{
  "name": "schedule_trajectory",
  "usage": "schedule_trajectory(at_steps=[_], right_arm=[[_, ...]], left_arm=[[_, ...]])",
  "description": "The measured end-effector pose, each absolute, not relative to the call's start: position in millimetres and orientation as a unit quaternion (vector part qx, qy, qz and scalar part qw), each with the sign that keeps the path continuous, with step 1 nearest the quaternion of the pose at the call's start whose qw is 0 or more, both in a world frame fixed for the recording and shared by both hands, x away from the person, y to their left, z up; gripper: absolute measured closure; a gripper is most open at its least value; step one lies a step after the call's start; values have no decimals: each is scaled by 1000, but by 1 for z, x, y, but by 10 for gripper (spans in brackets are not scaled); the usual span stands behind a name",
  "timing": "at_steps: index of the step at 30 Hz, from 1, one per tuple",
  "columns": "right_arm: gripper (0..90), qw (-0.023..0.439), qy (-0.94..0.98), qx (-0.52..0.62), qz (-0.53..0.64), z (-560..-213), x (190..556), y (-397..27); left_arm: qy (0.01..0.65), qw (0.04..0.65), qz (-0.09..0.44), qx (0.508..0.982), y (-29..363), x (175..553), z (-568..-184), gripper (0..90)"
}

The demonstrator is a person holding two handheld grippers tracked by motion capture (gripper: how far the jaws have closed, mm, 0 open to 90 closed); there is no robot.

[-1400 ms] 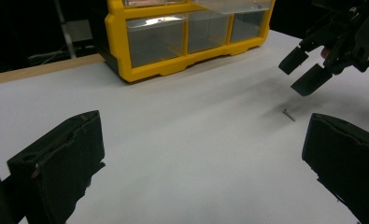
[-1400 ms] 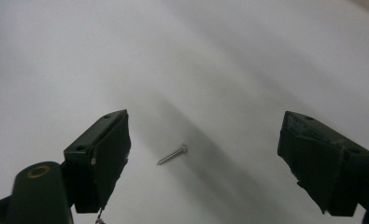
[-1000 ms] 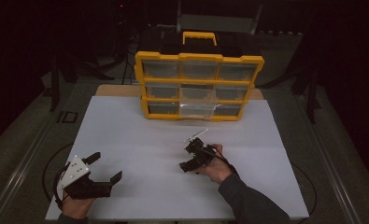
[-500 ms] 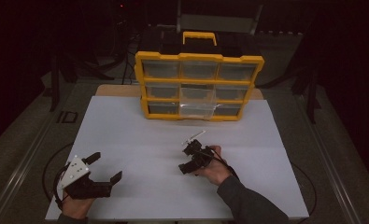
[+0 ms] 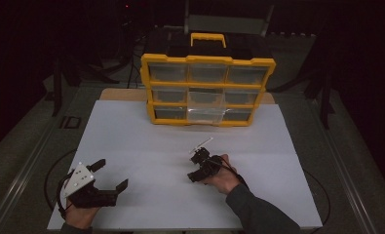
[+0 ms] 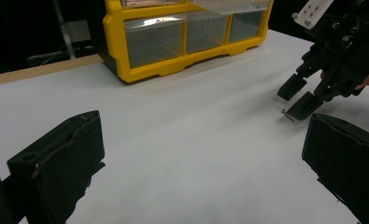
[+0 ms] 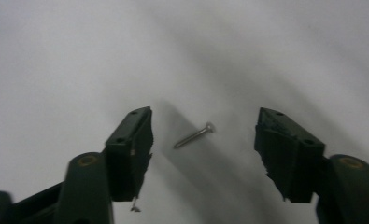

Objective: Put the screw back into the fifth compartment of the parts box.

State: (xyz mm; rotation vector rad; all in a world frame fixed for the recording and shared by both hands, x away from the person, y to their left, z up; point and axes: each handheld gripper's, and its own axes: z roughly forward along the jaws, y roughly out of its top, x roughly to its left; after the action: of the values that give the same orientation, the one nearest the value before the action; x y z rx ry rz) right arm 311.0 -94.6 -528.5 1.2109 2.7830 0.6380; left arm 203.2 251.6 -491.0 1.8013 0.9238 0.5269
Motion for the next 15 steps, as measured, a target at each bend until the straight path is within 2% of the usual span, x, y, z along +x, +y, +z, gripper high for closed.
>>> schedule_trajectory(at_steps=[9, 15], right_arm=[[512, 17, 906, 375, 197, -533, 309, -88], [612, 33, 910, 367, 189, -534, 310, -85]], left_arm=[[382, 501, 218, 746, 251, 203, -491, 0], [382, 499, 218, 747, 251, 204, -492, 0]])
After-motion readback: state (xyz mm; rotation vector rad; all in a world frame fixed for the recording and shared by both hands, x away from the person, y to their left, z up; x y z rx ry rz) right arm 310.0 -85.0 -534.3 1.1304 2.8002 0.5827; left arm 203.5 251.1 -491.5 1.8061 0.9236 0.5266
